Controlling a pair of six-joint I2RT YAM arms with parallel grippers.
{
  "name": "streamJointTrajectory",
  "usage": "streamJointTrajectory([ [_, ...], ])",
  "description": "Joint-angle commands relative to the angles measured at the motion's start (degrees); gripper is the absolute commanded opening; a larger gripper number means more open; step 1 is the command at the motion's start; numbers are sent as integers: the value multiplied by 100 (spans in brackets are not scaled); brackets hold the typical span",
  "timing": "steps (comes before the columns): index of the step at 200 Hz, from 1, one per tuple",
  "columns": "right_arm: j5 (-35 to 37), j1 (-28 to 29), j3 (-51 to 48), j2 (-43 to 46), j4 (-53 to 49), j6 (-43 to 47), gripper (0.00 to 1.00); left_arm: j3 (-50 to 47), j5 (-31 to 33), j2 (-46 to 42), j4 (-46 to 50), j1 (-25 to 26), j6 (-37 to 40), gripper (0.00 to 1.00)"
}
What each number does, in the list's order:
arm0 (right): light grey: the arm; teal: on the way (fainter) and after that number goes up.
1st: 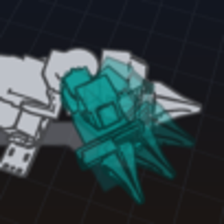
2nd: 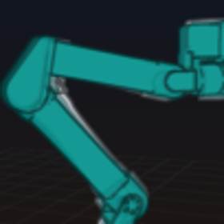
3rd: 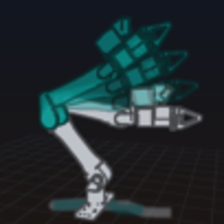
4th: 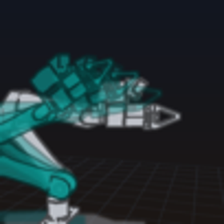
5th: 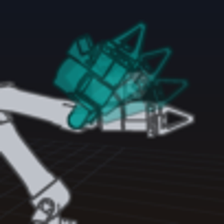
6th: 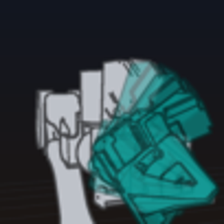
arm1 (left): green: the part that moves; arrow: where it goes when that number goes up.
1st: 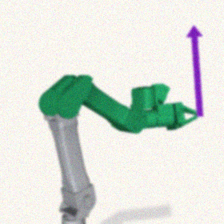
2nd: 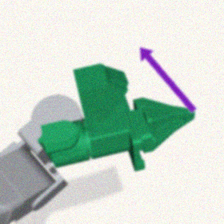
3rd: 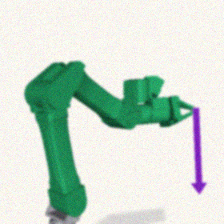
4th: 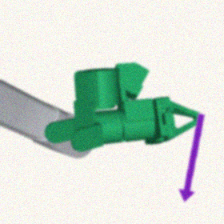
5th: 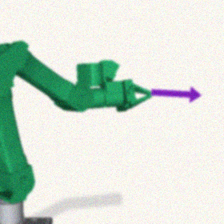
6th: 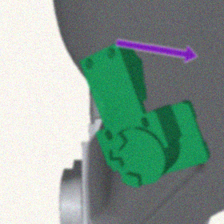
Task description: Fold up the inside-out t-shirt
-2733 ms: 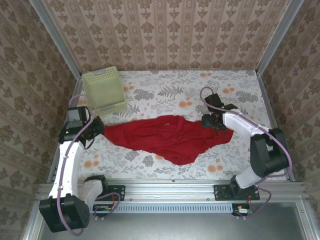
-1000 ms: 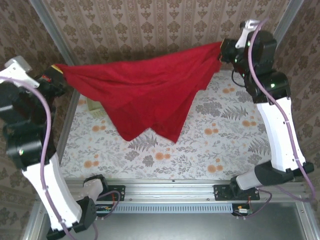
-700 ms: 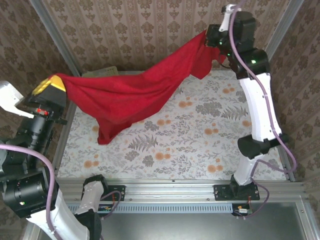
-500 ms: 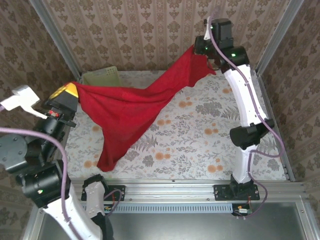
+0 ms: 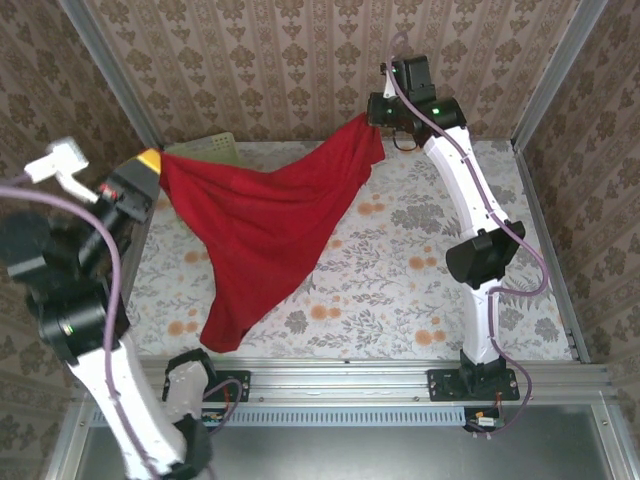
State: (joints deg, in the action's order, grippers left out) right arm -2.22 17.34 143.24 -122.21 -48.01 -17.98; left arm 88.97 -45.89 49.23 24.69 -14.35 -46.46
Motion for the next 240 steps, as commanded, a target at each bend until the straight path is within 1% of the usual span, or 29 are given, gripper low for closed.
streamJointTrajectory([
  [1, 22, -35, 225, 13, 103, -5, 0, 407, 2059, 776, 1073, 2040, 1674, 0],
  [8, -3, -44, 369, -82, 69, 34, 0, 426, 2669, 972, 1152, 2875, 1966, 0],
  [15, -20, -83, 528, -182, 18, 70, 0, 366, 3203, 1111, 1159, 3517, 2122, 0],
  [21, -33, -117, 669, -279, -44, 91, 0, 223, 3534, 1161, 1082, 3908, 2170, 0],
  [24, -47, -136, 739, -336, -74, 92, 0, 130, 3654, 1167, 1015, 3991, 2170, 0],
  [27, -55, -155, 814, -383, -99, 105, 0, 43, 3770, 1175, 942, 4223, 2149, 0],
  [40, -105, -275, 1025, -556, -156, 94, 0, -392, 4253, 1188, 615, 4819, 2054, 0],
  [56, -309, -416, 1125, -700, -69, 124, 0, -644, 4982, 1352, 564, 5632, 2062, 0],
  [70, -431, -513, 1159, -788, 47, 238, 0, -955, 5499, 1508, 363, 6346, 2004, 0],
  [100, -598, -758, 1222, -911, 218, 260, 0, -1684, 6138, 2051, -504, 7661, 1678, 0],
  [114, -714, -882, 1236, -960, 291, 177, 0, -1736, 6265, 2486, -766, 8106, 1599, 0],
  [125, -812, -956, 1274, -1009, 319, 130, 0, -1838, 6080, 2781, -1163, 8312, 1534, 0],
  [142, -841, -978, 1277, -1058, 316, 175, 0, -1930, 5640, 3209, -1640, 8419, 1367, 0],
  [145, -854, -978, 1278, -1067, 306, 186, 2, -1935, 5542, 3285, -1713, 8431, 1345, 0],
  [149, -874, -978, 1277, -1085, 293, 211, 6, -1917, 5386, 3391, -1796, 8431, 1307, 0],
  [153, -870, -978, 1283, -1093, 272, 231, 11, -1901, 5246, 3504, -1860, 8439, 1265, 2],
  [158, -827, -983, 1290, -1102, 229, 242, 22, -1868, 5082, 3654, -1950, 8463, 1241, 7],
  [170, -628, -995, 1309, -1065, 43, 196, 49, -1728, 4707, 3951, -2052, 8537, 1250, 23],
  [176, -556, -1012, 1312, -1017, -58, 161, 57, -1633, 4651, 4048, -2019, 8589, 1289, 31],
  [184, -478, -1046, 1307, -926, -201, 120, 64, -1558, 4596, 4101, -1943, 8646, 1390, 39],
  [192, -409, -1075, 1303, -810, -356, 85, 68, -1552, 4650, 4060, -1814, 8670, 1465, 45],
  [197, -343, -1088, 1285, -730, -461, 68, 70, -1583, 4741, 3968, -1705, 8664, 1480, 48],
  [215, -225, -1084, 1009, -329, -805, 40, 73, -2031, 5281, 3365, -1366, 8448, 1424, 55],
  [227, -195, -1022, 417, 86, -906, 27, 74, -2441, 5680, 2835, -952, 8137, 1210, 57],
  [240, 93, -863, -822, 809, -686, 2, 76, -2779, 5979, 2362, -184, 7603, 858, 57],
])
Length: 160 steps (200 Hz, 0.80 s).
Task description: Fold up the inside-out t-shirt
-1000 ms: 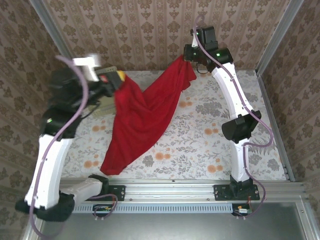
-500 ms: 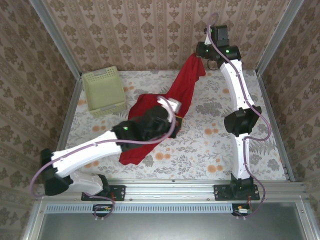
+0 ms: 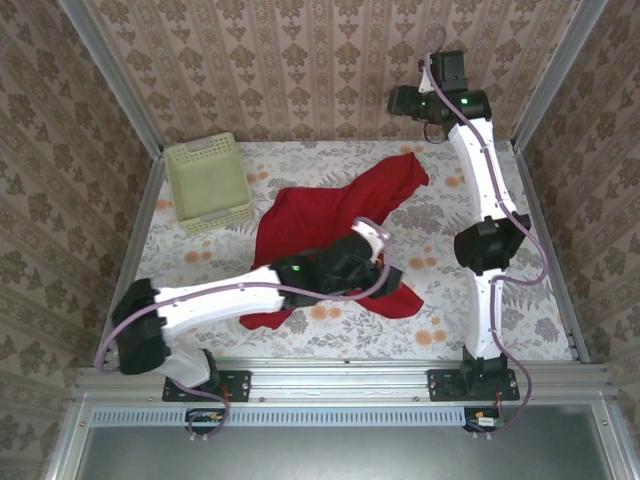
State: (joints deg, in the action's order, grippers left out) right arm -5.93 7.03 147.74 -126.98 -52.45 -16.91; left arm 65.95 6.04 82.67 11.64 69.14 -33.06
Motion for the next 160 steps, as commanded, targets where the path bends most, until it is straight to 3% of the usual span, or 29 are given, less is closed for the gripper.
streamJointTrajectory([
  [1, 502, 186, -1388, 1344, -215, -113, 76, -500, 798, -1012, 1200, -785, -499, 58],
  [29, 803, 502, -4628, 3080, 954, -538, 80, -1412, 1065, -1800, 2425, -1940, -1034, 61],
  [66, 672, 966, -7338, 4042, 1733, -890, 80, -2739, 161, -2467, 2312, -3572, -1038, 65],
  [107, 531, 1481, -8834, 3776, 2145, -909, 80, -3419, -391, -2496, 2049, -4647, -844, 66],
  [141, 556, 1677, -9325, 3439, 2339, -1109, 80, -3662, -638, -2170, 1802, -4873, -825, 63],
  [160, 545, 1679, -9474, 3300, 2435, -1222, 71, -3728, -822, -1942, 1622, -4868, -847, 57],
])
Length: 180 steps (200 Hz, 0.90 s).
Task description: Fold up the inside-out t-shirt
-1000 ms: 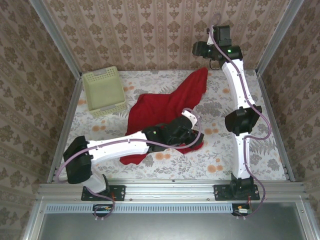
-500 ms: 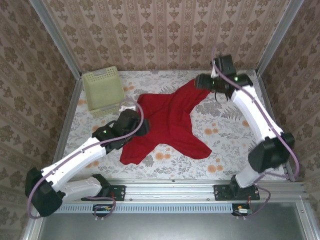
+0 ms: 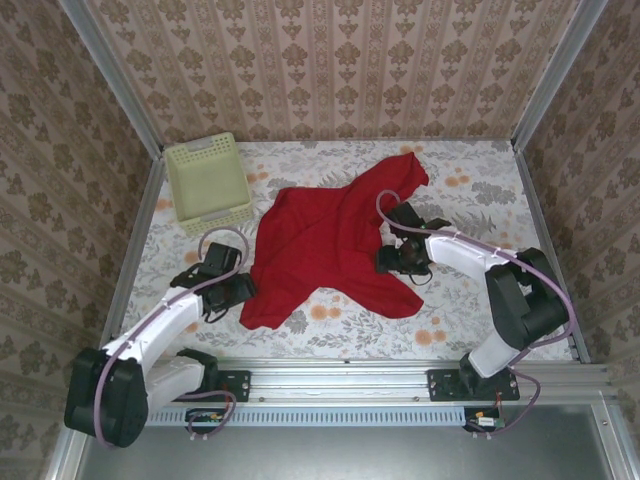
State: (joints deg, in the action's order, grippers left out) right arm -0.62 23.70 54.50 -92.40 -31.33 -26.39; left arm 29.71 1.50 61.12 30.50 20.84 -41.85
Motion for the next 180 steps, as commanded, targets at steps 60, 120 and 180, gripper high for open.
streamJointTrajectory([
  [60, 414, -129, -173, -241, 306, -373, 10, -111, -698, 1013, -747, 206, -64, 35],
  [120, 476, -1369, -713, 1419, 306, -424, 0, 578, -747, 1310, -950, 118, 218, 0],
  [180, -531, -482, -759, 1502, 643, 94, 52, 1529, -201, 763, -495, 92, 698, 0],
])
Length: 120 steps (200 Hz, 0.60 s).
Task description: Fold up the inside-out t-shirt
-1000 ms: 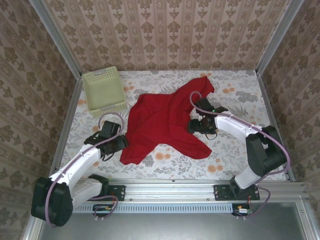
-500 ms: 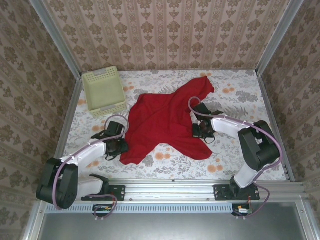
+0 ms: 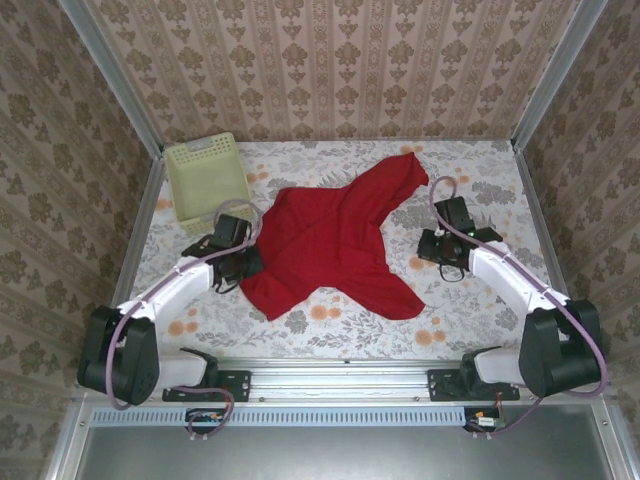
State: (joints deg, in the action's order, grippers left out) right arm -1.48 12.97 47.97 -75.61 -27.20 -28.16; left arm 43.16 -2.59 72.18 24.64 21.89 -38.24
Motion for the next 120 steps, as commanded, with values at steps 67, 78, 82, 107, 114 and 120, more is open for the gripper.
streamJointTrajectory([
  [67, -150, 1328, 408, -2016, 248, 133, 65, 105, 415, -1576, 400, -188, 514, 0],
  [78, -165, 1364, 444, -2188, 237, 153, 56, 170, 430, -1567, 490, -248, 550, 0],
  [82, -200, 1370, 450, -2207, 254, 151, 48, 198, 430, -1559, 510, -277, 556, 0],
  [107, 261, 1337, 391, -1814, 87, 59, 6, 484, 313, -1476, 514, -421, 637, 0],
  [114, 541, 1280, 389, -1580, -68, 7, 0, 615, 295, -1437, 511, -447, 663, 0],
  [120, 739, 1191, 364, -1349, -187, -33, 0, 750, 294, -1412, 500, -459, 693, 0],
])
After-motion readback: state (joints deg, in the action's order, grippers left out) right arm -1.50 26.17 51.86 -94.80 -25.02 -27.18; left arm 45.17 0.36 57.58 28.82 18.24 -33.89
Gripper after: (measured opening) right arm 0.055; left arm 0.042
